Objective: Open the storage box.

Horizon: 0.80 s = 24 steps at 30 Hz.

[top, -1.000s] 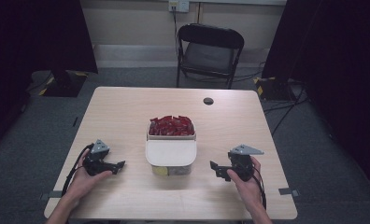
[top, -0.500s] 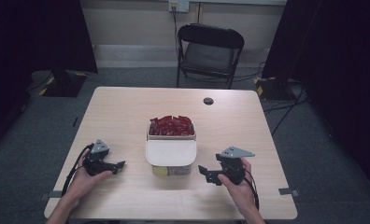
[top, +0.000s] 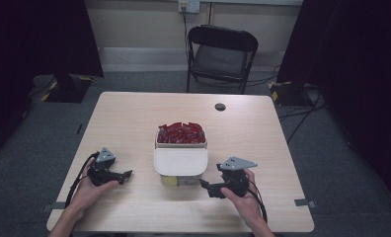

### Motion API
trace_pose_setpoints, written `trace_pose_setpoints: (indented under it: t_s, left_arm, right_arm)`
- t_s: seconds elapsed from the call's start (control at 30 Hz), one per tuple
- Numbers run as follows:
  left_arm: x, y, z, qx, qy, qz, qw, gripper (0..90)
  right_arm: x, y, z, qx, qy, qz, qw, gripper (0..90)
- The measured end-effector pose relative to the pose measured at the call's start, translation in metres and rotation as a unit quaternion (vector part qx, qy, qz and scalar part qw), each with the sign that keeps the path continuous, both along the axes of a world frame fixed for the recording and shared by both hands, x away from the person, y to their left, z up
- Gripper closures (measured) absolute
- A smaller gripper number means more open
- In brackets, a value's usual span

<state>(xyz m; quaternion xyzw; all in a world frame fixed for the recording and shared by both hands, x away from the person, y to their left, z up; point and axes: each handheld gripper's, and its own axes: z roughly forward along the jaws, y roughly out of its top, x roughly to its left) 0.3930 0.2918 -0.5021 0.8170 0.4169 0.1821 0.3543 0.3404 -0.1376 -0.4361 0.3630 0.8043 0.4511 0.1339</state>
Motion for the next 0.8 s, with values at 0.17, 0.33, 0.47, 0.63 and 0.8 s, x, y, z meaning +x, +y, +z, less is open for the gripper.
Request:
trace_pose_setpoints:
  t_s: [0.17,0.33,0.47,0.63,0.8]
  left_arm:
    - [0.000,0.000,0.000,0.000,0.000,0.000,1.0000,10.0]
    - [0.000,0.000,0.000,0.000,0.000,0.000,1.0000,10.1]
    - [0.000,0.000,0.000,0.000,0.000,0.000,1.0000,10.0]
    - [0.000,0.000,0.000,0.000,0.001,0.000,1.0000,10.0]
    - [0.000,0.000,0.000,0.000,0.001,0.000,1.0000,10.1]
  right_arm:
    - [-0.001,0.006,0.001,-0.001,0.002,0.002,1.0000,14.6]
    - [0.002,0.010,-0.002,-0.006,0.004,0.000,1.0000,14.8]
    - [0.007,0.016,-0.004,-0.009,0.006,0.002,0.9999,14.7]
    - [0.012,0.019,-0.005,-0.011,0.009,0.000,0.9999,14.6]
    - [0.016,0.019,-0.003,-0.013,0.005,-0.008,0.9999,12.3]
